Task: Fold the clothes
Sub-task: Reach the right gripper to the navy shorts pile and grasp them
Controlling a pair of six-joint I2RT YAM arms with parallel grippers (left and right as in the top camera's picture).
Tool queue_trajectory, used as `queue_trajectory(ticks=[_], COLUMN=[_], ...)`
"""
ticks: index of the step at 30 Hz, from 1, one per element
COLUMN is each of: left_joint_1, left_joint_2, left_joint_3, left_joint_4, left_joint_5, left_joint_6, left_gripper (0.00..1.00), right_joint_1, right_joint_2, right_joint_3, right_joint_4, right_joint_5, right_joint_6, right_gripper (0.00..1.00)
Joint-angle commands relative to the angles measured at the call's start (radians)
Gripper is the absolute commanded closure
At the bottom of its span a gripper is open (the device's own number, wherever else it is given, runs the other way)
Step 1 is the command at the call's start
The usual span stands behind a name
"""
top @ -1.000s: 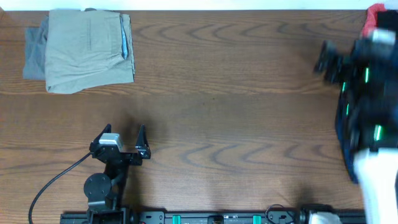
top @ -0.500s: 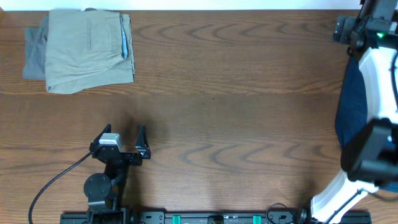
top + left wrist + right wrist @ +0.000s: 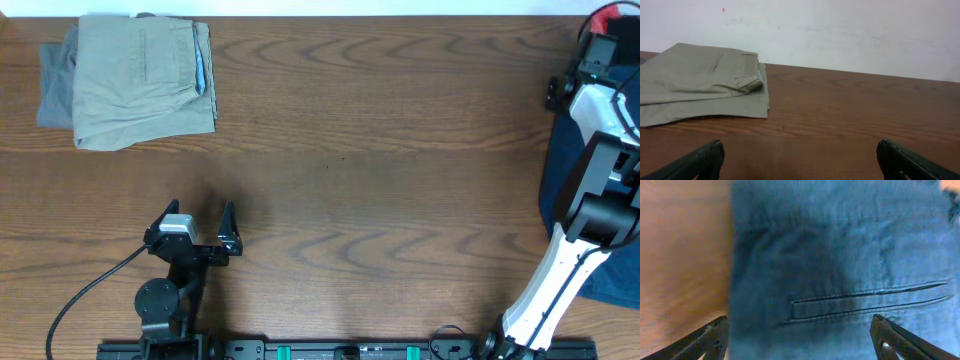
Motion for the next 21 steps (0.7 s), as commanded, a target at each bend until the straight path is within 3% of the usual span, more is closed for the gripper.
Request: queue_trajectory(ticks=[1, 4, 7, 9, 17, 21], left_joint_1=[-0.004, -0.004, -0.004, -0.004, -0.004, -0.004], left_joint_2=[-0.003, -0.003, -0.003, -0.003, -0.003, -0.003], left_joint_3=[-0.019, -0.019, -0.019, -0.019, -0.019, -0.019], left_joint_4=[-0.030, -0.030, -0.030, -0.030, -0.030, -0.030], left_joint_5=[0.013, 0.013, 0.013, 0.013, 0.013, 0.013], left_joint_6=[0.003, 0.003, 0.003, 0.003, 0.003, 0.003], left_gripper=[0.02, 0.02, 0.02, 0.02, 0.02, 0.02], right_joint_1=[0.005, 0.005, 0.005, 0.005, 0.006, 0.006], right_joint_2=[0.050, 0.070, 0.077, 0.078, 0.069, 0.028], right_joint_3=[0.022, 0.022, 0.022, 0.022, 0.022, 0.022], right_joint_4=[0.006, 0.012, 0.019, 0.023, 0.015, -0.003], right_joint_5=[-0.027, -0.060, -0.060, -0.056, 0.101, 0.135], right_joint_6=[-0.007, -0.005, -0.003, -0.003, 0.048, 0.101], right_gripper=[0.12, 0.13, 0.22, 0.43, 0.99, 0.99])
